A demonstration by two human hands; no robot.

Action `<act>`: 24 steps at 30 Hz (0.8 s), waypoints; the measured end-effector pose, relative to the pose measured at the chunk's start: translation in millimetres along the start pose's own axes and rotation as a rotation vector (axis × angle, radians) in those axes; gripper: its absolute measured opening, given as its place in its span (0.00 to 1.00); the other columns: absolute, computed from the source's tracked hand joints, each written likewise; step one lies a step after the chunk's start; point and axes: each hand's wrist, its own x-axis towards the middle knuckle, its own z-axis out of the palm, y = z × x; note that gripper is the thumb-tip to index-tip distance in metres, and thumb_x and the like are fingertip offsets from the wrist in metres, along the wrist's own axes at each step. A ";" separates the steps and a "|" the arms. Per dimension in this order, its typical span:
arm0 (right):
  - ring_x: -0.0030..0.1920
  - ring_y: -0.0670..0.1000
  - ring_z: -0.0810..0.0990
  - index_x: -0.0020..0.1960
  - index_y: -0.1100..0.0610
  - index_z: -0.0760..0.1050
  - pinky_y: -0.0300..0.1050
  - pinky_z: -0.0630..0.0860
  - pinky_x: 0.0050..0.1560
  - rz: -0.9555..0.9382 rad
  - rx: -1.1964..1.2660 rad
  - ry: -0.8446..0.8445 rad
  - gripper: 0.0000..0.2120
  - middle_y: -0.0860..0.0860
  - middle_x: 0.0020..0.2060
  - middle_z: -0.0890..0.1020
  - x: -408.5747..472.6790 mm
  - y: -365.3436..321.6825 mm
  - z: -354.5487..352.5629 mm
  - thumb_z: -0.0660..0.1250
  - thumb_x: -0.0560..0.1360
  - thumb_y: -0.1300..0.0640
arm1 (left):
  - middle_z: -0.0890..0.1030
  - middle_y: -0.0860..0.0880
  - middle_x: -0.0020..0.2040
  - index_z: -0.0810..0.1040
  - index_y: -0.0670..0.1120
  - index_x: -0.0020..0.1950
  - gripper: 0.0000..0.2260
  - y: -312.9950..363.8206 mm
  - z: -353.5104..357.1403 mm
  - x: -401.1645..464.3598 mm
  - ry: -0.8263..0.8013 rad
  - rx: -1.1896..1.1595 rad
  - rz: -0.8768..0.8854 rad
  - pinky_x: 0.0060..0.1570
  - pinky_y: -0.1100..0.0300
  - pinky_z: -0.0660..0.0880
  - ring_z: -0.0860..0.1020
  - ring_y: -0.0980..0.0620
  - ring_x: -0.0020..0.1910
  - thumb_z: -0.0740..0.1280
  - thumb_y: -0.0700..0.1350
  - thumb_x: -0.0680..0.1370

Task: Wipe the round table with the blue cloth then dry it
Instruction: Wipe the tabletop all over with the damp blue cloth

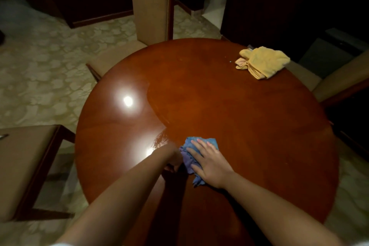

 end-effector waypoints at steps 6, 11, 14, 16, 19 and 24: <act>0.77 0.54 0.49 0.77 0.52 0.57 0.49 0.39 0.74 0.028 -0.006 -0.019 0.32 0.52 0.77 0.55 -44.7 13.0 2.1 0.43 0.76 0.39 | 0.84 0.42 0.48 0.73 0.43 0.32 0.14 19.5 30.4 -17.3 0.114 0.118 0.124 0.50 0.58 0.78 0.82 0.49 0.48 0.65 0.38 0.78; 0.71 0.55 0.68 0.71 0.52 0.69 0.50 0.54 0.74 0.097 -0.099 -0.082 0.27 0.53 0.70 0.71 -99.1 34.6 3.5 0.47 0.79 0.41 | 0.84 0.41 0.51 0.79 0.39 0.42 0.05 41.5 76.2 -41.0 0.213 0.123 0.265 0.48 0.56 0.78 0.83 0.47 0.50 0.67 0.40 0.75; 0.70 0.52 0.66 0.69 0.52 0.71 0.48 0.55 0.69 0.175 -0.093 -0.040 0.24 0.52 0.68 0.74 -120.8 39.8 9.4 0.49 0.79 0.43 | 0.81 0.38 0.54 0.79 0.36 0.53 0.10 46.6 103.1 -53.1 0.253 0.104 0.305 0.50 0.55 0.77 0.81 0.44 0.54 0.65 0.38 0.74; 0.70 0.52 0.64 0.66 0.53 0.74 0.49 0.57 0.67 0.266 -0.023 -0.015 0.24 0.53 0.66 0.76 -129.2 34.0 15.5 0.51 0.78 0.45 | 0.81 0.37 0.53 0.80 0.37 0.49 0.08 45.3 115.9 -59.0 0.248 0.068 0.303 0.49 0.53 0.78 0.81 0.42 0.53 0.65 0.37 0.72; 0.66 0.54 0.71 0.63 0.54 0.77 0.50 0.60 0.64 0.373 0.045 -0.005 0.30 0.54 0.62 0.79 -138.6 21.0 19.9 0.41 0.82 0.44 | 0.81 0.34 0.52 0.79 0.35 0.47 0.09 44.0 118.2 -63.0 0.296 -0.017 0.282 0.48 0.51 0.78 0.80 0.40 0.53 0.63 0.37 0.71; 0.64 0.57 0.76 0.63 0.55 0.78 0.49 0.58 0.65 0.450 0.034 0.048 0.26 0.55 0.61 0.79 -143.0 7.5 26.1 0.52 0.75 0.44 | 0.80 0.37 0.55 0.78 0.37 0.51 0.11 39.3 114.9 -58.7 0.337 -0.060 0.291 0.49 0.54 0.77 0.79 0.42 0.54 0.62 0.39 0.73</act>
